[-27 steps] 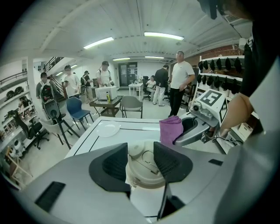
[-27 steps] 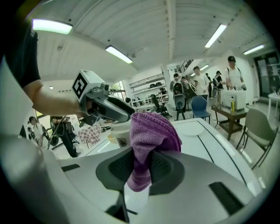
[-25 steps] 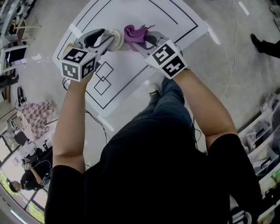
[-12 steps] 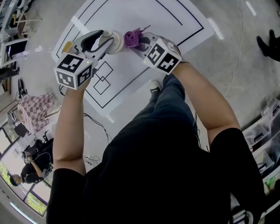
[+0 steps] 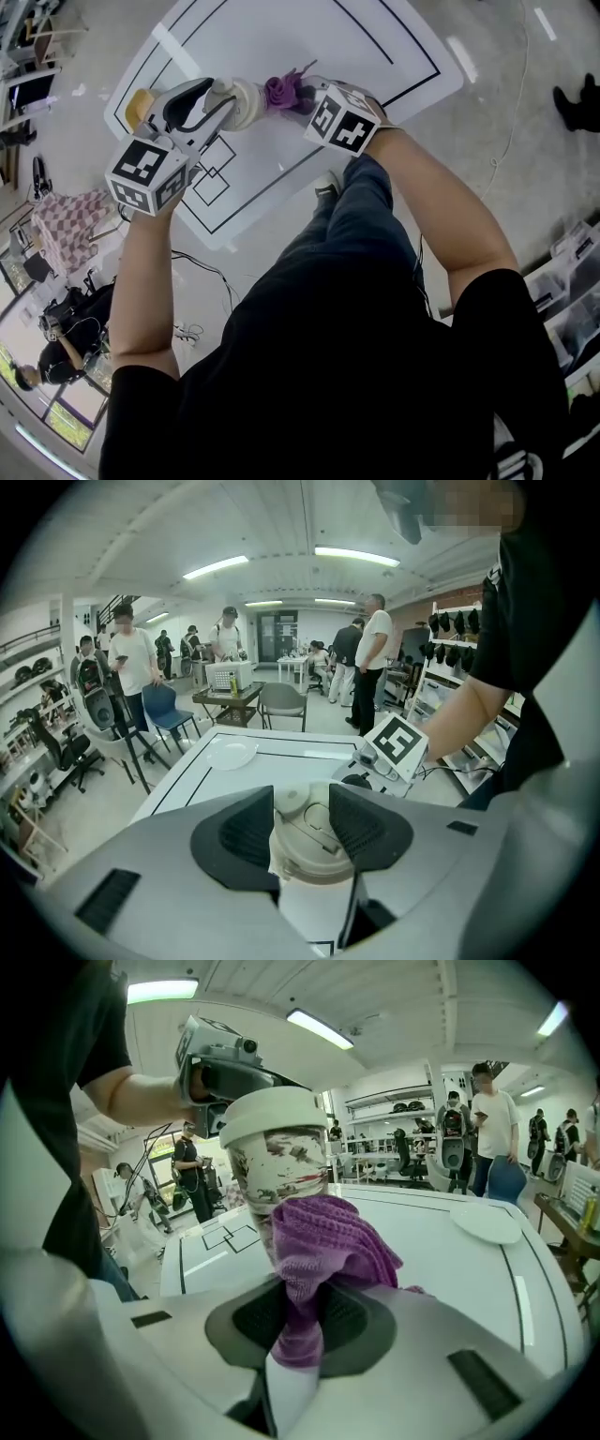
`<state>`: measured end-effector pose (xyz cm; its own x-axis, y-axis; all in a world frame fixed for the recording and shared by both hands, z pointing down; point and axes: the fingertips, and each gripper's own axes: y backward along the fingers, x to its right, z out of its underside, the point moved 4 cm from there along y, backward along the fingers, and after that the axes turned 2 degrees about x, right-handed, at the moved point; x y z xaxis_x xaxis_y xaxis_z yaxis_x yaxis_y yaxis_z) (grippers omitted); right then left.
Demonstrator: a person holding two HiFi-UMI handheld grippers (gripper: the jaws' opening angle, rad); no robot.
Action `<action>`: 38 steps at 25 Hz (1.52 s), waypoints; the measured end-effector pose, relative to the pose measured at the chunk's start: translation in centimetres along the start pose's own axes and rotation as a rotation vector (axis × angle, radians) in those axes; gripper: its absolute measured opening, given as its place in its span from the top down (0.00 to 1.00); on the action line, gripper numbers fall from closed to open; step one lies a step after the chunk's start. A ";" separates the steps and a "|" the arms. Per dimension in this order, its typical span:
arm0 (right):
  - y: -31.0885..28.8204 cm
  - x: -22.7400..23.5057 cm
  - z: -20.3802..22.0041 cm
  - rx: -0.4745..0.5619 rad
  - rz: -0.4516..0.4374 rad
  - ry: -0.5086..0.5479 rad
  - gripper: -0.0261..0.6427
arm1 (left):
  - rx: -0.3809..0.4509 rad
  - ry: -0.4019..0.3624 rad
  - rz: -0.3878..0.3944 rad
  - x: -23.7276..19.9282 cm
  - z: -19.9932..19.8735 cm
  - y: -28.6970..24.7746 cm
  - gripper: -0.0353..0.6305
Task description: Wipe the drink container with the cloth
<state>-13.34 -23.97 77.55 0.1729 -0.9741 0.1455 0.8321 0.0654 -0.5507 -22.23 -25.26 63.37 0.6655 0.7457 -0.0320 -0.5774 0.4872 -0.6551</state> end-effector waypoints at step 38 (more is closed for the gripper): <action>-5.9 4.6 -2.3 -0.283 -0.346 0.913 0.82 | -0.021 0.040 0.065 -1.8 0.4 -0.7 0.63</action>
<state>-18.68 -29.29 79.63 -0.6210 -0.7304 -0.2845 0.5845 -0.1896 -0.7889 -23.23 -26.75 64.21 0.6456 0.7564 -0.1050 -0.6103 0.4283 -0.6665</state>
